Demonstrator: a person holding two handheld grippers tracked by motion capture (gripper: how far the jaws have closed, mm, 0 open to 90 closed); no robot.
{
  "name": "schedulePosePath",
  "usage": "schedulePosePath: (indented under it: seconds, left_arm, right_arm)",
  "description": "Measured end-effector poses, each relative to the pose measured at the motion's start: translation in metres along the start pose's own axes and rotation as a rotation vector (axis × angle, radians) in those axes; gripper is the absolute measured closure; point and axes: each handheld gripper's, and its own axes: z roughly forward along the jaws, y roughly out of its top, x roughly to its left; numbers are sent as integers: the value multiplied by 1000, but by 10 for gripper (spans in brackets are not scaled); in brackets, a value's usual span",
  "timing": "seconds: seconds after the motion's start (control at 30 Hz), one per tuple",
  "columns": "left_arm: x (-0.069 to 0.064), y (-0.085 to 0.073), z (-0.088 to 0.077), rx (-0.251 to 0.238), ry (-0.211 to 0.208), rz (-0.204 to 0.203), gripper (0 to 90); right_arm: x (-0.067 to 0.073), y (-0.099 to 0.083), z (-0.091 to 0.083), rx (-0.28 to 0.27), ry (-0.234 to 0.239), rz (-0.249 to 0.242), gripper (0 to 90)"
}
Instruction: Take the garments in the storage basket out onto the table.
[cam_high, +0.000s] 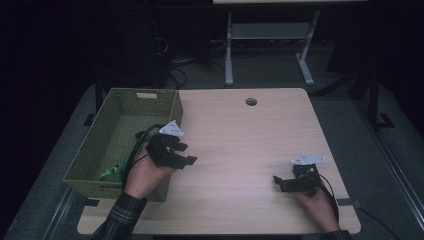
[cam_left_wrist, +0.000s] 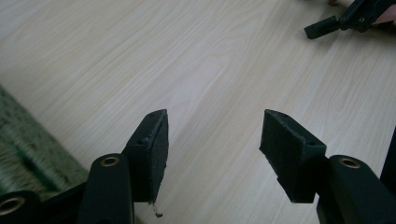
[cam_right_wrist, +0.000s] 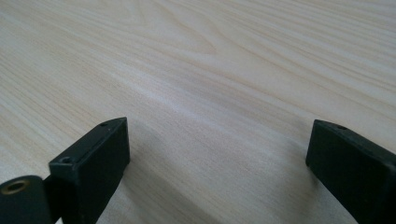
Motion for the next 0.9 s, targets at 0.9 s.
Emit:
schedulePosePath:
  seconds: [0.9]
  left_arm:
    - [41,-41,-66,-21,126,-110,545]
  right_arm:
    - [0,0,0,1,0,0,58]
